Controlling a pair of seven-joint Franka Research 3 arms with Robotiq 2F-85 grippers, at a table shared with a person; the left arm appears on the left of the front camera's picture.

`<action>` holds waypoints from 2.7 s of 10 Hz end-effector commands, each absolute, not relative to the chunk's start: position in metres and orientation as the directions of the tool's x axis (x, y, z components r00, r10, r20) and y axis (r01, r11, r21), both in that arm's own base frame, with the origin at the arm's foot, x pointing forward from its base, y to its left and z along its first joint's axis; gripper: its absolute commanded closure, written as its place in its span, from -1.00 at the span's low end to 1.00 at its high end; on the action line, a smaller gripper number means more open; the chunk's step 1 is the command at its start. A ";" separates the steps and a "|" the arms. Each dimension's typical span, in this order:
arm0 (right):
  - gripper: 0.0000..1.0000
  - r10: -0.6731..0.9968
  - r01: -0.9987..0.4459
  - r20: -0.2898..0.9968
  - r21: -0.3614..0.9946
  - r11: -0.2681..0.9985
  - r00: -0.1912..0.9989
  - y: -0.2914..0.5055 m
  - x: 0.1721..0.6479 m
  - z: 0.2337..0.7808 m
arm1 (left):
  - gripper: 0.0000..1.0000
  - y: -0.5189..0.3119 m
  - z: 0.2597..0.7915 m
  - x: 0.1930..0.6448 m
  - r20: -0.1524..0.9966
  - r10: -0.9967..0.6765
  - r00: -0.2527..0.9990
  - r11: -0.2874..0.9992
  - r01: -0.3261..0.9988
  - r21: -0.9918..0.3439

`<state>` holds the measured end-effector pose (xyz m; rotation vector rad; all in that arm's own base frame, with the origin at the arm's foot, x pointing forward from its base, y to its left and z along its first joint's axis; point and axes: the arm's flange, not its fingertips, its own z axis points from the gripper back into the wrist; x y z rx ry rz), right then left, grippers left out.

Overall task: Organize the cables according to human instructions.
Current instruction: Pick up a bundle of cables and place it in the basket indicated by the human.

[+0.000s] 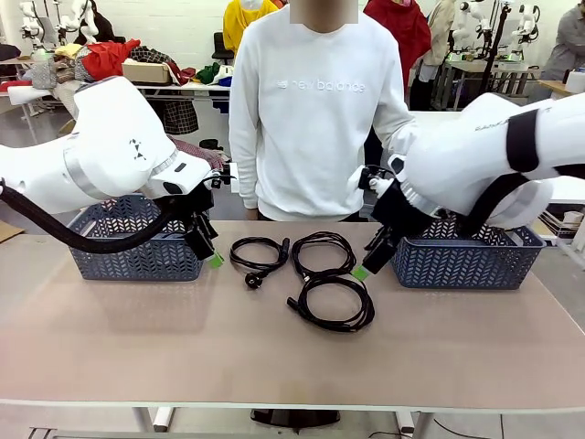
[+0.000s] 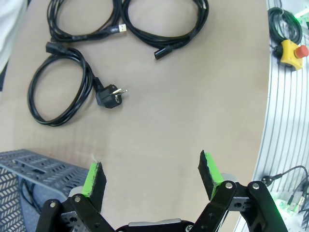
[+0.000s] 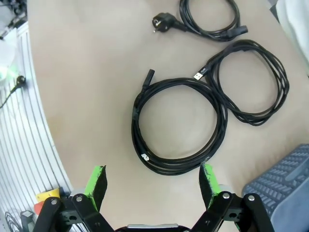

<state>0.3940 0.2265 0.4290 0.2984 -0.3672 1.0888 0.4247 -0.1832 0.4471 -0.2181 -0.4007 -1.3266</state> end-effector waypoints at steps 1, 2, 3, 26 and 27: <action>-1.00 0.806 -0.884 0.395 0.033 0.467 0.441 0.238 0.406 0.430 | -1.00 -0.181 0.448 0.425 0.404 -0.895 0.190 0.238 0.969 0.071; -1.00 0.804 -0.881 0.388 0.049 0.470 0.451 0.238 0.409 0.428 | -1.00 -0.181 0.448 0.425 0.404 -0.895 0.190 0.238 0.969 0.071; -1.00 0.797 -0.880 0.396 0.063 0.472 0.456 0.233 0.409 0.429 | -1.00 -0.181 0.448 0.425 0.404 -0.895 0.190 0.238 0.969 0.071; -1.00 0.862 -0.868 0.107 0.025 0.495 0.495 0.348 0.403 0.337 | -1.00 -0.181 0.448 0.425 0.404 -0.895 0.190 0.238 0.969 0.071; -1.00 0.865 -0.870 0.095 0.018 0.493 0.492 0.350 0.402 0.334 | -1.00 -0.181 0.448 0.425 0.404 -0.895 0.190 0.238 0.969 0.071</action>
